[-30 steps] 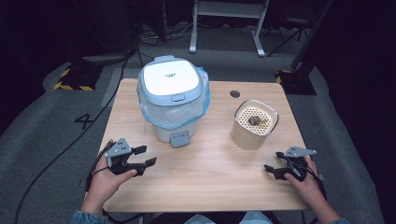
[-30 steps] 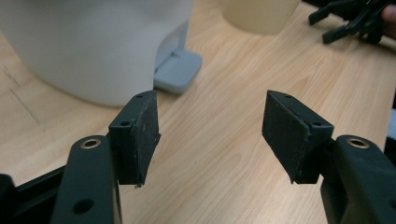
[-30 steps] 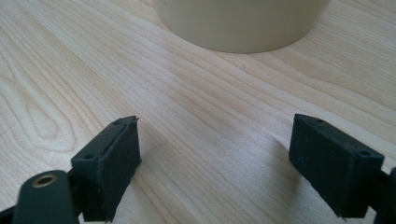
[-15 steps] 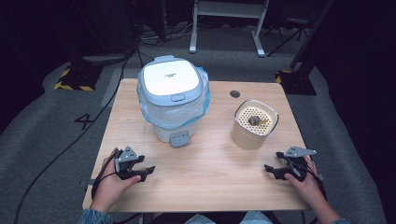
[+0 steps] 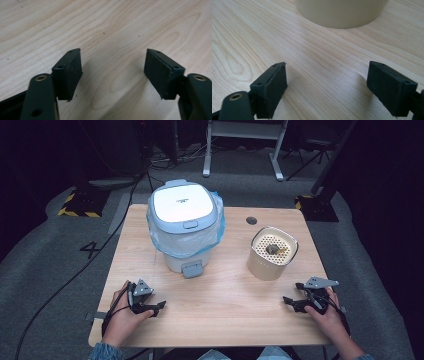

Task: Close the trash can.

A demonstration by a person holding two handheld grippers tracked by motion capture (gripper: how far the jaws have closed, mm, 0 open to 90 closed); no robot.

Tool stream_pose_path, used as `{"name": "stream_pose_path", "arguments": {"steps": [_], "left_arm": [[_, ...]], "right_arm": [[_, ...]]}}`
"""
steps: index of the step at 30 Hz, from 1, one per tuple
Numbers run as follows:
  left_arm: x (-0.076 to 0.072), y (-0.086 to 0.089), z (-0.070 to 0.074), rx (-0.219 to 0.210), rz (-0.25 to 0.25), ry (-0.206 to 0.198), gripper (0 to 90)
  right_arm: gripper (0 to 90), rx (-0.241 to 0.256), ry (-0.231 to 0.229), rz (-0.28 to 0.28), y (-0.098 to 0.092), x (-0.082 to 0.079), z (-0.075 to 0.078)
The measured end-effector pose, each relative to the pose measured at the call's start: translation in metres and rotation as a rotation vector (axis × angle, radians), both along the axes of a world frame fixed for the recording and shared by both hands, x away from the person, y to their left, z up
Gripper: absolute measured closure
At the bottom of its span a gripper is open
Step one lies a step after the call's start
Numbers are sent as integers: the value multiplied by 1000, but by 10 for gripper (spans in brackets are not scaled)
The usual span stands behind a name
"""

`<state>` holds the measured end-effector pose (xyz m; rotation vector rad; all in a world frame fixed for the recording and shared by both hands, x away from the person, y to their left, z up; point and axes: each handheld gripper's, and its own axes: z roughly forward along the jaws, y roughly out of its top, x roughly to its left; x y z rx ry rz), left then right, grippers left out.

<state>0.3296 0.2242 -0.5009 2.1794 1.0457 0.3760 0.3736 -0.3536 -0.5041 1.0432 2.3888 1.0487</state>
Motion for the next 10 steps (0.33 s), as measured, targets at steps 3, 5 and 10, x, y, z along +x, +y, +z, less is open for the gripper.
{"name": "stream_pose_path", "arguments": {"steps": [3,5,10], "left_arm": [[0,-3,-4,2,41,-23,210],[0,-3,-3,4,50,-18,190],[1,-3,-3,4,53,-17,184]], "right_arm": [[167,0,0,0,0,0,0],[167,0,0,0,0,0,0],[167,-1,0,-1,0,0,0]]}}
